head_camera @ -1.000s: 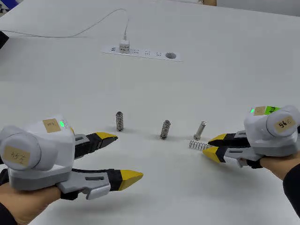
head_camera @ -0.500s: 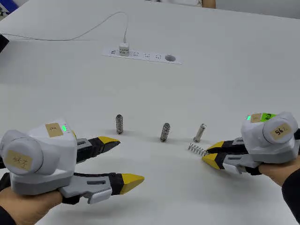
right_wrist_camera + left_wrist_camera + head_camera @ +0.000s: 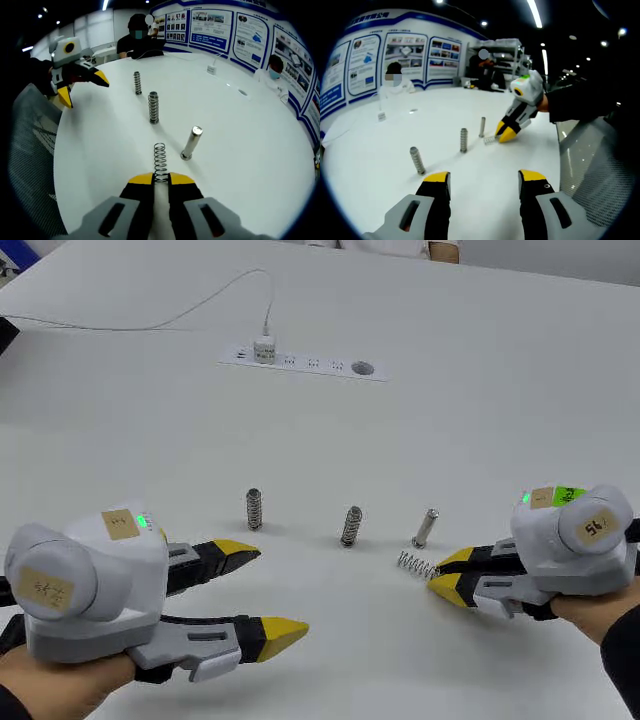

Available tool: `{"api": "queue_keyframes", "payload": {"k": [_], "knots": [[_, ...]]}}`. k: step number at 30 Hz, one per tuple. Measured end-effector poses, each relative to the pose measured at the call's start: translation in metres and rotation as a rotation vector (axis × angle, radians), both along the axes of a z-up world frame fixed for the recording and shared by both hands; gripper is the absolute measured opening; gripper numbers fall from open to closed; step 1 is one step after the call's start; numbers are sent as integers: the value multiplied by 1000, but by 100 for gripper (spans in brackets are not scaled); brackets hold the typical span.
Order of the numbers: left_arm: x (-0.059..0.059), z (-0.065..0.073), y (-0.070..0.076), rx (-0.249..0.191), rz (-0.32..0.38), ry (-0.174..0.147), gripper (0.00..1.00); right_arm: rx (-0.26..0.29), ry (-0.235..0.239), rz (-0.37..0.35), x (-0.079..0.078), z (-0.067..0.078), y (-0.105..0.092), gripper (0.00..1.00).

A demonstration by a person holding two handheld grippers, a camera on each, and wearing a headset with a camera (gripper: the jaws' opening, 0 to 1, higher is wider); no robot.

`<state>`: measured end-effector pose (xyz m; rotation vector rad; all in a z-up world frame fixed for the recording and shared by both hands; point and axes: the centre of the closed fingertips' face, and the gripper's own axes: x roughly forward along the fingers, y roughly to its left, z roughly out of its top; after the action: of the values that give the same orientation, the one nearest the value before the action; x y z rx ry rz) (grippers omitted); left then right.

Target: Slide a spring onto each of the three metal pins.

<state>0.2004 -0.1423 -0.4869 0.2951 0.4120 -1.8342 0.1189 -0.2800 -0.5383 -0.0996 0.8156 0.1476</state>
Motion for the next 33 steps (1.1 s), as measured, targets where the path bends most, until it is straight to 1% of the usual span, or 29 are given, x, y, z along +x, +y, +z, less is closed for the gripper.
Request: {"api": "queue_keyframes", "payload": {"k": [4,9,17,24,29,33], "knots": [[-1,0,0,1,-4,-4,54,-1,-5,9,0,5,3,11],[-1,-1,0,0,-8,-6,53,-6,-14,53,3,14,14,11],[-2,0,-2,-4,-20,-12,51,-13,-38,124,14,30,34,11],[-4,1,-3,-8,-26,-14,50,-22,-47,189,21,38,49,11],[-7,4,-6,-13,-40,-24,48,-32,-49,233,25,42,60,11],[-12,6,-10,-17,-60,-37,47,-32,-55,262,26,47,69,11]]}}
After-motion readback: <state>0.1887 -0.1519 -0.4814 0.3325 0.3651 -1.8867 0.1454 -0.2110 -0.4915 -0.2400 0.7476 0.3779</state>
